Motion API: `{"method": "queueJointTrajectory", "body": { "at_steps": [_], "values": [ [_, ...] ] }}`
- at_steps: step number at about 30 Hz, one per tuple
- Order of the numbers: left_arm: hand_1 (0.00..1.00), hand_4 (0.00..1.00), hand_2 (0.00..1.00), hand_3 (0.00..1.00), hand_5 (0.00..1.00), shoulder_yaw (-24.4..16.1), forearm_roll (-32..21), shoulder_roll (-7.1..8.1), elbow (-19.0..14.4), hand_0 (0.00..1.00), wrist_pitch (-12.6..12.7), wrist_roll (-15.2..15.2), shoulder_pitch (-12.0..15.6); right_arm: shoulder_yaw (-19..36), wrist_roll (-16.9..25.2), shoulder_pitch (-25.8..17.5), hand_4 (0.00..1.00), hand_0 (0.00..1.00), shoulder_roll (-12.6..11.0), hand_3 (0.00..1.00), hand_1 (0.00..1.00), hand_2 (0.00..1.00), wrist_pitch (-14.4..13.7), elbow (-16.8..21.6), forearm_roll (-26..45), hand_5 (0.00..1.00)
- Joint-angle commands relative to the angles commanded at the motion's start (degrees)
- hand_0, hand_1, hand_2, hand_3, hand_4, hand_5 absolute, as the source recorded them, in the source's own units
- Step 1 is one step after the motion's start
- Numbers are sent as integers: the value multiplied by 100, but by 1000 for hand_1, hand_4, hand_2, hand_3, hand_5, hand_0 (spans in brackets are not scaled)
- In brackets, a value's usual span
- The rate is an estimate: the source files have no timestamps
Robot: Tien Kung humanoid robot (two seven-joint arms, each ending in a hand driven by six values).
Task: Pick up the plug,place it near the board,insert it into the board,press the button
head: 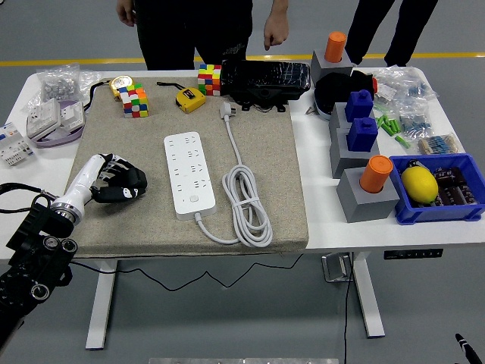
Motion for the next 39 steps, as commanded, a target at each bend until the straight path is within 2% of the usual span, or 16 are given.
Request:
{"method": "queueJointTrajectory", "body": {
  "at_steps": [2, 7, 8, 13, 14, 25, 33, 39],
  "values": [
    [558, 957, 527, 529, 134, 8, 78, -2, 27, 345, 21, 3, -6, 3, -1, 5, 998, 815, -1, 789, 759, 735, -2, 0, 4, 996],
    [558, 957, 527, 529, 134, 16, 301, -4, 38, 345, 107, 31, -27, 11, -3, 18, 998, 815, -11, 789, 759, 735, -5, 0, 9, 996],
    [500, 916, 504, 529, 20, 17, 325, -3, 34, 273, 120, 36, -30, 11, -2, 19, 998, 815, -11, 789, 759, 735, -4, 0, 11, 996],
    [500, 916, 504, 529, 20, 15, 440, 2, 6, 273, 206, 69, -51, 17, -2, 20, 998, 815, -7, 789, 759, 735, 1, 0, 6, 996],
    [400, 871, 426, 539, 2, 18, 443, 3, 1, 230, 223, 69, -51, 19, -2, 19, 998, 815, -6, 790, 759, 735, 1, 0, 4, 997],
    [399, 850, 427, 544, 2, 5, 568, 7, -61, 225, 243, 137, -67, 42, 1, 23, 998, 815, -14, 790, 759, 735, 1, 0, -6, 998],
    [363, 856, 400, 541, 2, 27, 594, 25, -80, 220, 240, 149, -79, 33, 4, 17, 998, 815, -19, 790, 758, 734, 4, 0, -1, 998],
    [353, 856, 394, 541, 2, 64, 578, 74, -213, 222, 243, 166, -83, 28, -4, 25, 998, 816, -18, 789, 759, 735, 1, 0, 2, 998]
  ]
}}
